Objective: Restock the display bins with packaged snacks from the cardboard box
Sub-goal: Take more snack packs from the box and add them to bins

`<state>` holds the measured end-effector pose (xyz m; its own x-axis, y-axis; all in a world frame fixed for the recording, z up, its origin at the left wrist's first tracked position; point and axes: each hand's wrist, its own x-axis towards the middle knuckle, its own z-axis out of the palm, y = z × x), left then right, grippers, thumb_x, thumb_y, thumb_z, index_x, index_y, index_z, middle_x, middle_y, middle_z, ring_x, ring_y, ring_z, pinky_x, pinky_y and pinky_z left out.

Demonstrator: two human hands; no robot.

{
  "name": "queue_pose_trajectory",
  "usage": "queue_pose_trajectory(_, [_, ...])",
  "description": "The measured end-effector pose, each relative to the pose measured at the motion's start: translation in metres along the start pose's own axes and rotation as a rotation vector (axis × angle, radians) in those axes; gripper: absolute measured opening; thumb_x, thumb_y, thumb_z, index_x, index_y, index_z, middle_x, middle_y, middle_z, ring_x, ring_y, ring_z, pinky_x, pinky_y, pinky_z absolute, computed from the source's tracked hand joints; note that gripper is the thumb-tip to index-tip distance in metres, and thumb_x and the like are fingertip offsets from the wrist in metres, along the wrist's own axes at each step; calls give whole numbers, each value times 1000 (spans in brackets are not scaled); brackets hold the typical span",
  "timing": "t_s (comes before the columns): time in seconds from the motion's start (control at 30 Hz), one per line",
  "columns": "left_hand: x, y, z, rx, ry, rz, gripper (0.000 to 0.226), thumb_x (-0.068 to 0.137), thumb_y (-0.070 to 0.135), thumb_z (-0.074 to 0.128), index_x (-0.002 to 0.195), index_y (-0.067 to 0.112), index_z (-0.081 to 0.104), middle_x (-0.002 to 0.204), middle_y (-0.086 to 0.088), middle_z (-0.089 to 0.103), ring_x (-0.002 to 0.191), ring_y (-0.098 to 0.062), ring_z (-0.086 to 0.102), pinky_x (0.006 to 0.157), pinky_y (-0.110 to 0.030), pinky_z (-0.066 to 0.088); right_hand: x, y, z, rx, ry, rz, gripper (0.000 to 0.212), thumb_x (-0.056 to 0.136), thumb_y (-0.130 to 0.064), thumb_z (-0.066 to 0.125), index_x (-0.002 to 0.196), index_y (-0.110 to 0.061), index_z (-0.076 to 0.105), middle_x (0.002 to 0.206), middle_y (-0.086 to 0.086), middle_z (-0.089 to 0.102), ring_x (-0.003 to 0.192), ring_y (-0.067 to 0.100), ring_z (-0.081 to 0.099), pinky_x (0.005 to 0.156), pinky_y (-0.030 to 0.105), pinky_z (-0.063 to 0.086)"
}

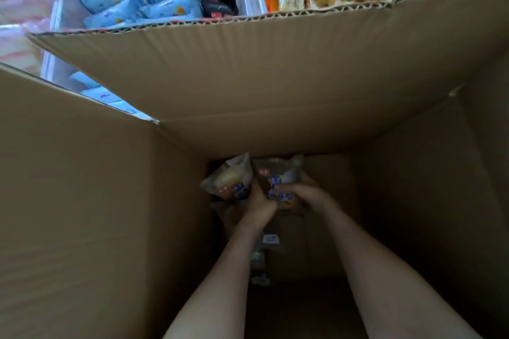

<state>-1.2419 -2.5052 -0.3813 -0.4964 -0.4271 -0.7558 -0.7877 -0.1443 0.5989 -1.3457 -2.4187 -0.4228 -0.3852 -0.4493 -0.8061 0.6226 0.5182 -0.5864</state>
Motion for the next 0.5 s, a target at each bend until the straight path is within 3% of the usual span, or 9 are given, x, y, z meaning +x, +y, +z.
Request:
queue_pose_trajectory(0.1, [-4, 10, 1, -138, -39, -64, 52, 90, 9, 58, 138, 20, 43, 131, -7, 56, 119, -22, 52, 95, -32, 46, -19, -8, -10, 52, 42, -53, 60, 69, 0, 79, 122, -13, 54, 112, 6, 66, 85, 11, 66, 62, 17, 53])
queue_pose_trajectory(0.23, [-24, 32, 1, -279, -14, -13, 41, 90, 1, 57, 131, 5, 49, 124, -14, 57, 101, -15, 51, 57, -3, 42, -55, -24, -26, 128, 69, -127, 54, 72, -2, 77, 119, -19, 56, 99, 2, 70, 81, 11, 69, 62, 21, 54])
queue_pose_trajectory(0.3, [-39, 44, -3, -288, -35, 30, 38, 89, 11, 61, 125, 10, 51, 113, -5, 59, 95, -12, 52, 58, -6, 41, -77, -35, -29, 156, 68, -170, 48, 74, -3, 76, 116, -18, 58, 94, 2, 71, 77, 12, 71, 61, 21, 55])
queue_pose_trajectory(0.37, [-55, 55, -12, -314, -109, 59, 41, 88, 23, 64, 125, 14, 50, 104, 3, 62, 88, -10, 59, 65, -16, 43, -102, -46, -29, 180, 37, -194, 51, 70, -11, 79, 117, -17, 60, 98, 6, 73, 85, 18, 71, 72, 29, 57])
queue_pose_trajectory(0.43, [-72, 68, -20, -354, -213, 94, 45, 85, 28, 67, 124, 15, 50, 101, -2, 67, 88, -15, 66, 72, -26, 49, -125, -57, -28, 208, 2, -225, 63, 64, -19, 84, 123, -15, 58, 107, 12, 71, 98, 27, 68, 88, 40, 54])
queue_pose_trajectory(0.5, [-90, 83, -31, -364, -277, 146, 47, 82, 30, 71, 122, 15, 52, 104, -8, 70, 92, -23, 69, 80, -35, 54, -153, -69, -24, 240, -21, -280, 68, 65, -20, 84, 127, -11, 55, 112, 16, 68, 103, 31, 66, 90, 42, 52])
